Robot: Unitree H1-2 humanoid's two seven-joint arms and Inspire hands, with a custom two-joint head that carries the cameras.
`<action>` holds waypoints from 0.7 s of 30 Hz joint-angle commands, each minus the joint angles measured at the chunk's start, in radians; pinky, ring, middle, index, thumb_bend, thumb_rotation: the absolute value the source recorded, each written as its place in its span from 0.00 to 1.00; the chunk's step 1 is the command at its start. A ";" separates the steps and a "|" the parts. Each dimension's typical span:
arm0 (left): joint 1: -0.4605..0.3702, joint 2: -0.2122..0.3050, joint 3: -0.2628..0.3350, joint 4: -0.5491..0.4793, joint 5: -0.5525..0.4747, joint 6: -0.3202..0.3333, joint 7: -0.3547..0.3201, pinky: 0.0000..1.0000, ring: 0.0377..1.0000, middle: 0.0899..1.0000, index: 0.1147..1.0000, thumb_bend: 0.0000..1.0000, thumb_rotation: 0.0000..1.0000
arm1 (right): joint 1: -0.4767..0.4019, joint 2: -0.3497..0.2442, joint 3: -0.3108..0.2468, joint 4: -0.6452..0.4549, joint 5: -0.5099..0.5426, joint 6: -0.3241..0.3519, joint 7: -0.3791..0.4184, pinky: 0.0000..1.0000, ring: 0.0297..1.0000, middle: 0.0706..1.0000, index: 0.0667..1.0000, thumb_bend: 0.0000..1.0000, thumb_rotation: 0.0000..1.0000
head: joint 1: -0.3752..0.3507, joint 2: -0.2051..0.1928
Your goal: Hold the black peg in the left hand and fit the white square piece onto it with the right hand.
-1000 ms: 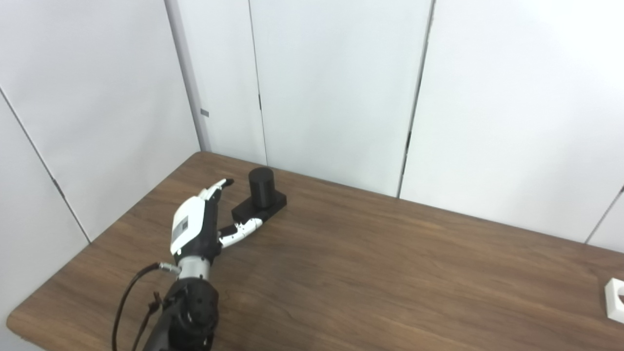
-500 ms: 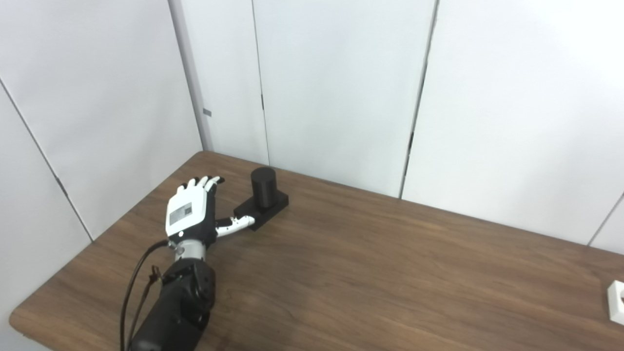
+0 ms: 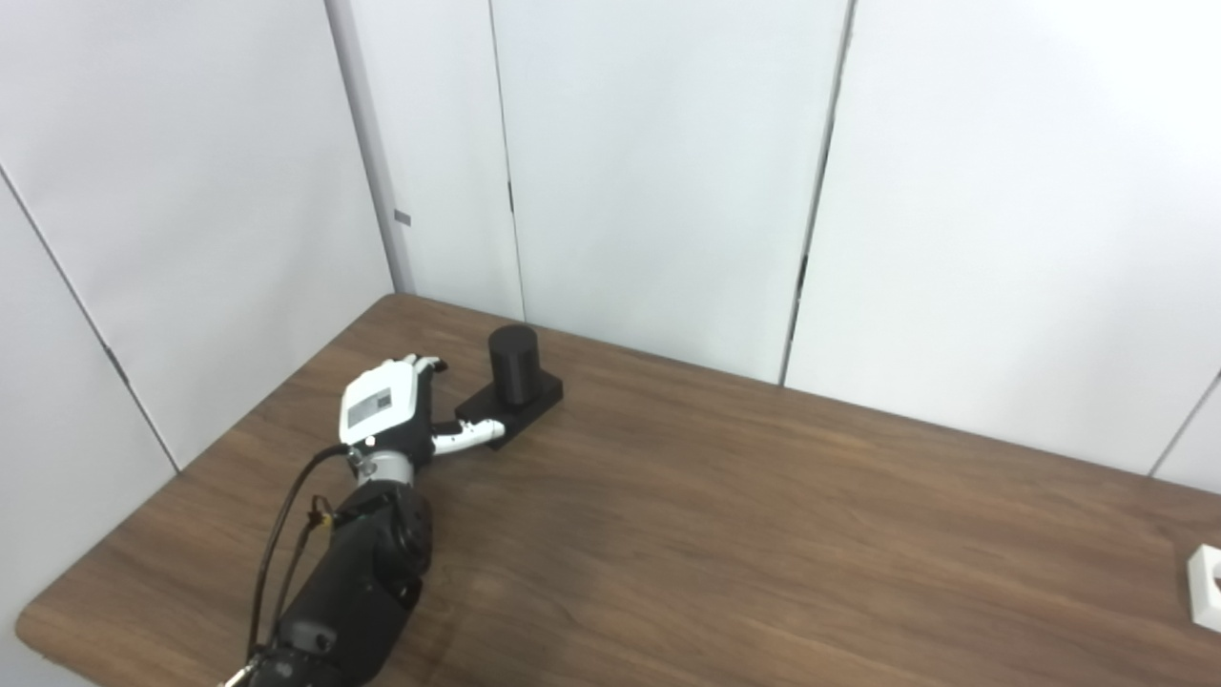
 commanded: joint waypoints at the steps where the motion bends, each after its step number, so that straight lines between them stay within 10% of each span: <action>1: -0.057 0.027 -0.006 0.010 -0.004 -0.026 0.025 0.98 0.95 0.91 0.80 1.00 0.67 | 0.013 0.005 0.010 -0.015 -0.007 0.006 0.007 0.96 0.92 0.88 0.90 0.49 1.00 | 0.000 0.001; 7: -0.075 0.021 -0.027 0.066 -0.024 -0.040 0.047 0.95 0.94 0.90 0.79 1.00 0.69 | 0.017 0.005 0.014 -0.009 0.001 -0.008 0.008 0.81 0.90 0.88 0.90 0.47 1.00 | -0.010 0.003; 21: -0.142 0.036 -0.073 0.277 -0.050 -0.069 0.123 0.95 0.92 0.88 0.78 1.00 0.61 | 0.028 0.012 0.017 -0.036 -0.014 0.026 -0.001 0.90 0.93 0.91 0.94 0.45 1.00 | -0.019 0.008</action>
